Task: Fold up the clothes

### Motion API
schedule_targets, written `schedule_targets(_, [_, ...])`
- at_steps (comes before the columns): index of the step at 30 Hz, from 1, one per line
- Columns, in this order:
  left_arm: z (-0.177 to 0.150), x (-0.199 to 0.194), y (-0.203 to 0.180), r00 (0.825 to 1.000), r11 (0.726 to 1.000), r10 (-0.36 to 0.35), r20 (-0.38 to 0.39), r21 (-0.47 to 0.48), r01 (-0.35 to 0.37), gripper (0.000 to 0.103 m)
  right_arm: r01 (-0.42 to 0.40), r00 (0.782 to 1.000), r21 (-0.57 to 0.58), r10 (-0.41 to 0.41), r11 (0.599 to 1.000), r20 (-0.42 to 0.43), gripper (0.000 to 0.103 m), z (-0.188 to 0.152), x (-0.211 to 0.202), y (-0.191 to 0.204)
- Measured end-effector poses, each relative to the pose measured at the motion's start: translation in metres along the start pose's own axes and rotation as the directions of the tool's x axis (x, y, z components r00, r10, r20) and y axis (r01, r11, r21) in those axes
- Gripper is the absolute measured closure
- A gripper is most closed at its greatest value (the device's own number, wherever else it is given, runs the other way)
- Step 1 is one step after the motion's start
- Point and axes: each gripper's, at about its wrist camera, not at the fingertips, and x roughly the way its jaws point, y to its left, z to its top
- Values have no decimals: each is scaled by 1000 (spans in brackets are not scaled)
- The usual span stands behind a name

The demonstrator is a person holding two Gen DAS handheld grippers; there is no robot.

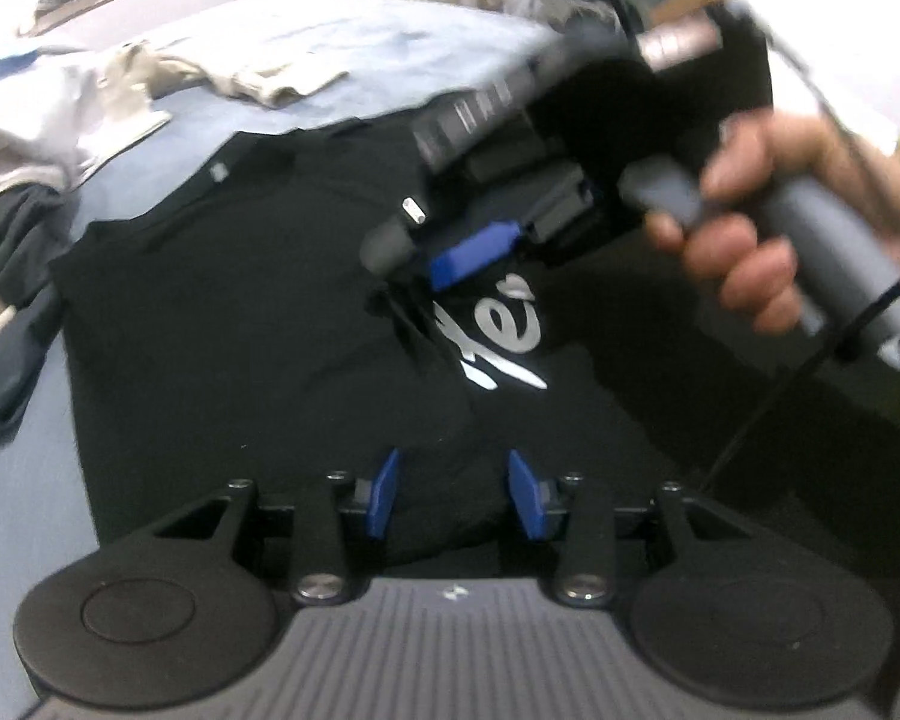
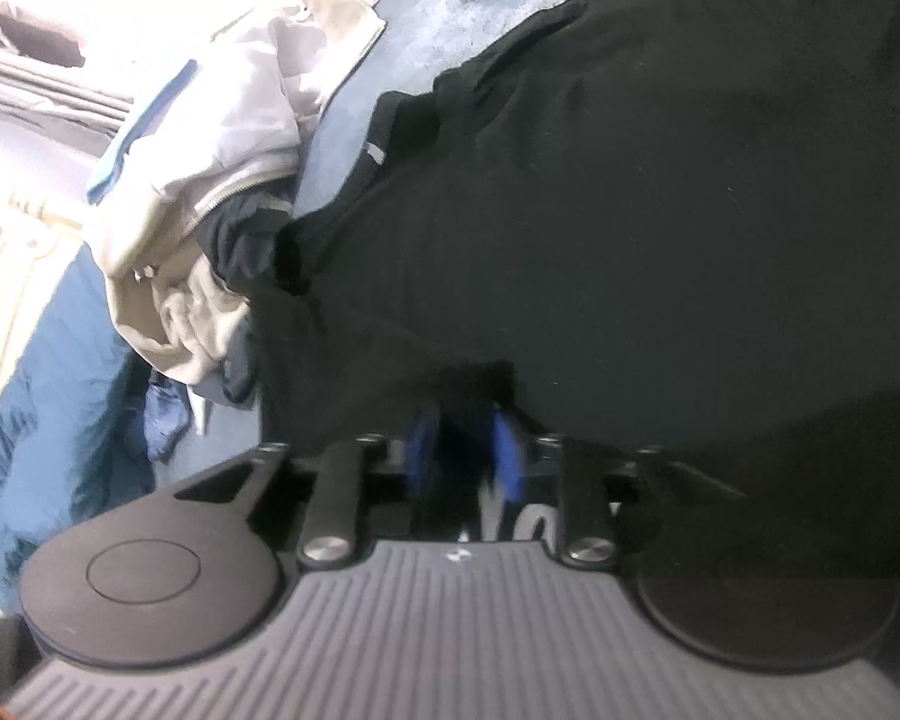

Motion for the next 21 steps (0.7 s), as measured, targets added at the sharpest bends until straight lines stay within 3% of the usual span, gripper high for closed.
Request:
schedule_targets(1, [0,3,-3,1000,1000,13,-6,9,-13,61,-11,1000,17,11,1000,6,52,1,-1,0])
schedule_targets(2, [-1,5,-5,1000,1000,23,-10,15,-23,61,-16,1000,32,16,999,10,46,2,-1,0])
schedule_targets(6, [-5,2,-11,998,998,60,-7,35,-60,63,-1,1000,75,0,997,14,46,5,4,-1])
schedule_targets(9, [-6,-1,-14,997,996,77,-5,35,-77,75,42,999,49,-43,998,27,57,4,4,4])
schedule_targets(10, [-6,-2,-14,997,996,81,-4,29,-81,77,68,997,29,-69,997,35,74,3,3,8])
schedule_targets(11, [-6,-4,-14,997,996,83,0,14,-83,86,89,995,12,-90,996,38,83,2,2,9])
schedule_targets(12, [-6,-6,-12,996,996,84,4,-6,-84,94,92,995,6,-92,996,43,85,3,1,11])
schedule_targets(14, [-5,-11,-6,996,994,88,19,-70,-87,98,90,994,-1,-89,996,55,92,3,-2,14])
schedule_targets(17, [-6,-25,12,994,976,93,53,-203,-80,99,67,996,-59,-63,996,70,93,9,-8,34])
schedule_targets(21, [-17,-59,46,984,907,120,135,-418,-53,100,9,997,-177,4,984,72,94,19,-10,78])
